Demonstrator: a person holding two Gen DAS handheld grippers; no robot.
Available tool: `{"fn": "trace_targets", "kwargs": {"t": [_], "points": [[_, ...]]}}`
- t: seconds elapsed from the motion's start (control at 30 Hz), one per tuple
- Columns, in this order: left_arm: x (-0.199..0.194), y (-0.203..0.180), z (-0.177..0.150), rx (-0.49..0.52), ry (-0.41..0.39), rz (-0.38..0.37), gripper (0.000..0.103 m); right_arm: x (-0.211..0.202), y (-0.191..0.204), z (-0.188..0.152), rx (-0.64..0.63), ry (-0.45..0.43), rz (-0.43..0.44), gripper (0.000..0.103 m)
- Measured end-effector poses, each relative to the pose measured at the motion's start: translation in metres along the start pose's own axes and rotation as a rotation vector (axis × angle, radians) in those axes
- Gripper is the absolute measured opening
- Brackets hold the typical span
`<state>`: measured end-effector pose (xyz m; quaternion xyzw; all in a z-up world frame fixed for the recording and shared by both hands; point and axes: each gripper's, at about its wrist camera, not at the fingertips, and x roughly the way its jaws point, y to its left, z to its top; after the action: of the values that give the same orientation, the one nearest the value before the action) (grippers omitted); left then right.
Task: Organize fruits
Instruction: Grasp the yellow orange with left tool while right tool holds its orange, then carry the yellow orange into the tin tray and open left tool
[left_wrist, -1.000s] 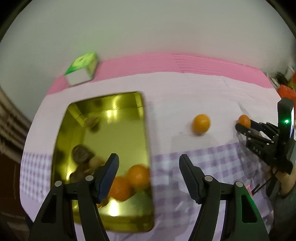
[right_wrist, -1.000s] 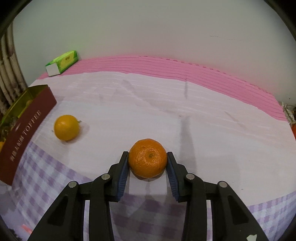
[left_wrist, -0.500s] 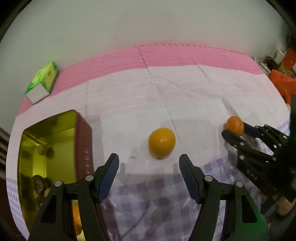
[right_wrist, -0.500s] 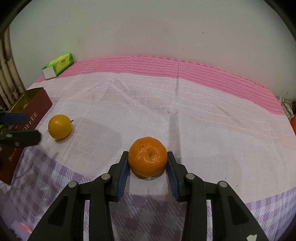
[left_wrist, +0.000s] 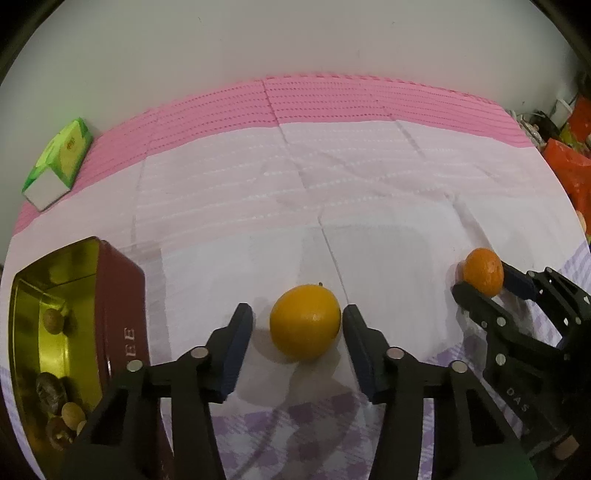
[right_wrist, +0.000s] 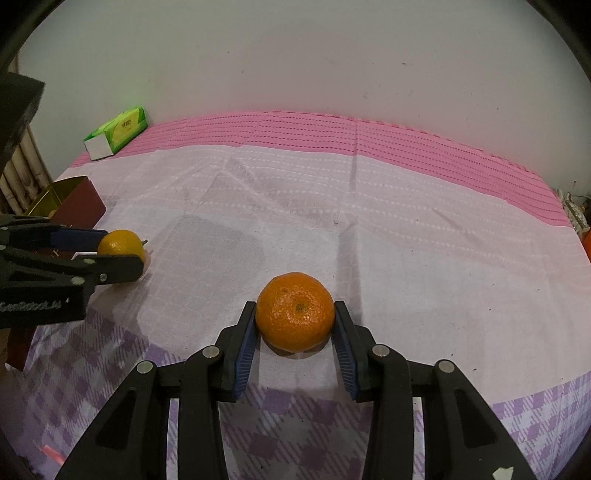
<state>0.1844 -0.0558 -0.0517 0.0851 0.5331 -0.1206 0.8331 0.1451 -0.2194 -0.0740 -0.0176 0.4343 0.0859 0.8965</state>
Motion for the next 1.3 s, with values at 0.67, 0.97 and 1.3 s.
{"fn": "trace_targets", "kwargs": {"t": [0.67, 0.97, 1.3], "points": [[-0.026, 0.002, -0.024, -0.024, 0.012, -0.058, 0.038, 0.000, 0.001, 0.000, -0.005, 0.001, -0.008, 0.038], [-0.065, 0.008, -0.037, -0.050, -0.033, -0.069, 0.038, 0.002, 0.003, 0.000, -0.007, 0.001, -0.012, 0.037], [-0.094, 0.027, -0.050, -0.096, -0.064, -0.022, 0.038, 0.002, 0.003, 0.000, -0.008, 0.001, -0.015, 0.037]]}}
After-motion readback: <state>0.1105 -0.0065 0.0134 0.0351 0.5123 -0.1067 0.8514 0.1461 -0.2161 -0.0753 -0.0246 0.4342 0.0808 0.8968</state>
